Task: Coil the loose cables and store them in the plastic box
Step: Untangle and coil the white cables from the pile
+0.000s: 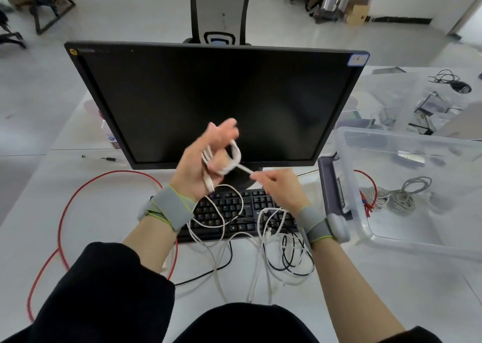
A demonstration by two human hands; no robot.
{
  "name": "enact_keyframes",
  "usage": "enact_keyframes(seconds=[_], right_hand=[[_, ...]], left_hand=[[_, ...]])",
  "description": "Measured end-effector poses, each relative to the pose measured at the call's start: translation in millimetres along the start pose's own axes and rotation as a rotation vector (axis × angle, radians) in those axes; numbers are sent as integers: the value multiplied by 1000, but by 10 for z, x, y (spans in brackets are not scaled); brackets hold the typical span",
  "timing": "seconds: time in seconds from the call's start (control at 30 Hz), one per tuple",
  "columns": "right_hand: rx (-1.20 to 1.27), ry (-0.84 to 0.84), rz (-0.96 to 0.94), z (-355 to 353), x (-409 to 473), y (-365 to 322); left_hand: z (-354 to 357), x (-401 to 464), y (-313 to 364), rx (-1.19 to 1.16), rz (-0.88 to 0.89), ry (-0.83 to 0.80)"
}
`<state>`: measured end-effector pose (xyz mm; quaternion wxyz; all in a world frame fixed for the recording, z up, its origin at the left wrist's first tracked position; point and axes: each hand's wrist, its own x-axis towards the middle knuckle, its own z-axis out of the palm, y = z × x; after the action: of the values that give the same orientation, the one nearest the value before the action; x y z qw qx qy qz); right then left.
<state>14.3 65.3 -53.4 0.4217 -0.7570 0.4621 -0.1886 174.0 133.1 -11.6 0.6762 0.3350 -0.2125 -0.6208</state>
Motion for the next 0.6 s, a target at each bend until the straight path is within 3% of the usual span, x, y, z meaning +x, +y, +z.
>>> enact_keyframes(seconds=[0.1,0.2,0.3,0.4,0.47,0.6], right_hand=[[-29,-297,-13,118,-130,-55],[-161,-415,-44,96,-118,-165],[-284,-381,-100,-42,-52,-273],[-316,-232,-142,-223,18,-251],[-296,-83,-126,-358,57,-199],[148,49,-118,-569,59,-249]], left_hand=[[-146,122,27,210,55,239],[-229,150,-126,717,-11,368],[-247,82,-297,1163,-25,218],[-274,-7,-335,1476,-180,70],[-283,-66,-315,1453,-313,-29],[-339,-190,-306,912,-429,-154]])
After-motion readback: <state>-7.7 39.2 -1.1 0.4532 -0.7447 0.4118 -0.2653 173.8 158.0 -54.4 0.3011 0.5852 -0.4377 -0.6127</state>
